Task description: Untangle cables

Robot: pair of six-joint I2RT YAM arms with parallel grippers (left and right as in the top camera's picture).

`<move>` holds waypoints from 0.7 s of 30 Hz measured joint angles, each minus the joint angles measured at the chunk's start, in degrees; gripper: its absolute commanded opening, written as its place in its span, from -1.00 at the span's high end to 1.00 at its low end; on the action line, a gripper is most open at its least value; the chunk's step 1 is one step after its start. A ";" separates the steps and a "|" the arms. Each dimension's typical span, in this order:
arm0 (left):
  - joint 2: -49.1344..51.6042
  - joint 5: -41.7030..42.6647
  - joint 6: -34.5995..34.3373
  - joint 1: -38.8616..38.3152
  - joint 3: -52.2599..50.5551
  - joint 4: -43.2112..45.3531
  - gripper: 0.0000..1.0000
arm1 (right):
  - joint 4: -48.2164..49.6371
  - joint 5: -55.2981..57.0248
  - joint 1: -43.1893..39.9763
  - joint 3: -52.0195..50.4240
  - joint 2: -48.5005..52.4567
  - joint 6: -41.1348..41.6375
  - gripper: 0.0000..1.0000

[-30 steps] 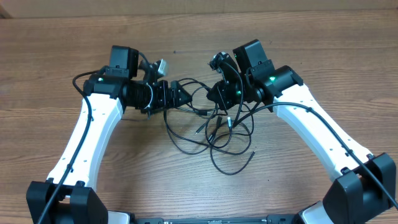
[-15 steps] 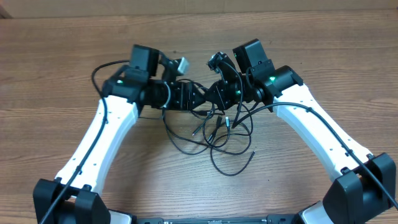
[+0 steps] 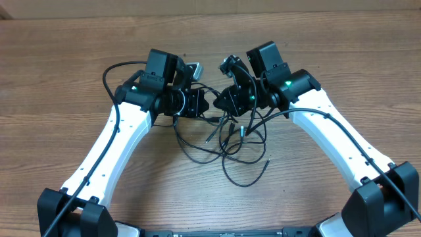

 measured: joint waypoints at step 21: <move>0.00 -0.37 -3.13 0.00 -0.02 1.62 0.92 | -4.79 2.62 0.00 0.00 0.00 0.22 0.08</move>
